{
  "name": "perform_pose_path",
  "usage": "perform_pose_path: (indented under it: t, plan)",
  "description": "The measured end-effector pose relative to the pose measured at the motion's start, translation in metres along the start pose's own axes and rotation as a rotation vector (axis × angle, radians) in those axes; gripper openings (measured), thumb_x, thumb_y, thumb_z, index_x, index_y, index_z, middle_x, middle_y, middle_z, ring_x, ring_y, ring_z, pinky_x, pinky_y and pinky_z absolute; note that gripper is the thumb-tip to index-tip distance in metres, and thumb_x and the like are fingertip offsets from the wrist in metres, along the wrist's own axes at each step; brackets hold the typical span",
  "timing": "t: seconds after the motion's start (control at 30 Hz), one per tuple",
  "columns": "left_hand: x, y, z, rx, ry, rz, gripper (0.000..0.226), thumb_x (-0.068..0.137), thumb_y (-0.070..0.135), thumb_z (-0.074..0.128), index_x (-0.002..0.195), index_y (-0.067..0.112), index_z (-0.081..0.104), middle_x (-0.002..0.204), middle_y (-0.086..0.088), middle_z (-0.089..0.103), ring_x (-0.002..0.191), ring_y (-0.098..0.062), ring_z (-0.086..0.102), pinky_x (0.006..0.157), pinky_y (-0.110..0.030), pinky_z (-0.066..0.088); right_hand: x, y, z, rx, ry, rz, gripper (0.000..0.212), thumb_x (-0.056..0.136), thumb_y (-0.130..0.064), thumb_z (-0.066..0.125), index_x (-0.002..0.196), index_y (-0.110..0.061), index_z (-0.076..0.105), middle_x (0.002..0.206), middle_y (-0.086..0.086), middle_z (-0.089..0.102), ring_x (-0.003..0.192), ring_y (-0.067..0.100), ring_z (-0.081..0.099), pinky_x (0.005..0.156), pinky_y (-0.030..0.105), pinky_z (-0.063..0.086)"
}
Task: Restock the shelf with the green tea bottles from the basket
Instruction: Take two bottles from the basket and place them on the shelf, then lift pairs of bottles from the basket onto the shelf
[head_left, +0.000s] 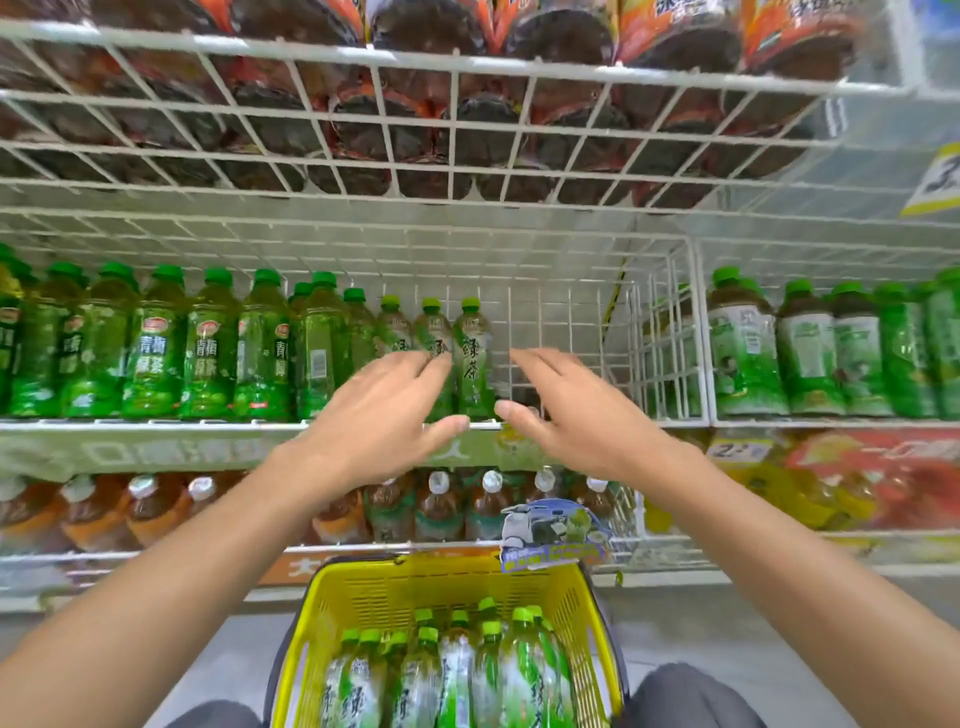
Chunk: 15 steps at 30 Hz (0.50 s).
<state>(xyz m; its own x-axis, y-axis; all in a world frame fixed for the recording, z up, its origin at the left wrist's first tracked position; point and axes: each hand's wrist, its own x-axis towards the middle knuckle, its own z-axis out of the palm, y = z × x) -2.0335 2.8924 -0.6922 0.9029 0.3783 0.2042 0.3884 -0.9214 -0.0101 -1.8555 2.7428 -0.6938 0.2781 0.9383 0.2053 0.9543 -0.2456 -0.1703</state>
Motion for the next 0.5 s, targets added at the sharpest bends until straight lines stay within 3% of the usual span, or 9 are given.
perform_pose_path:
  t: [0.17,0.5]
  plan:
    - [-0.033,0.019,0.020,-0.027,-0.015,0.084,0.086,0.090,0.069,0.029,0.152,0.009,0.037,0.147,-0.016,0.050,0.137,-0.033,0.046,0.113,-0.044,0.040,-0.044,-0.005,0.022,0.044,0.003,-0.028,0.073,0.102,-0.055,0.045,0.158,-0.013,0.027,0.158,0.005,0.036,0.144,0.023,0.035,0.116,0.040,0.036]
    - [-0.094,0.029,0.076,-0.085,-0.080,0.108,0.081,0.094,0.066,0.031,0.152,0.011,0.038,0.148,-0.010,0.048,0.137,-0.028,0.044,0.113,-0.040,0.037,-0.107,-0.020,0.094,0.059,-0.079,-0.074,0.074,0.101,-0.060,0.038,0.159,-0.015,0.027,0.161,0.001,0.032,0.148,0.014,0.030,0.111,0.028,0.036]
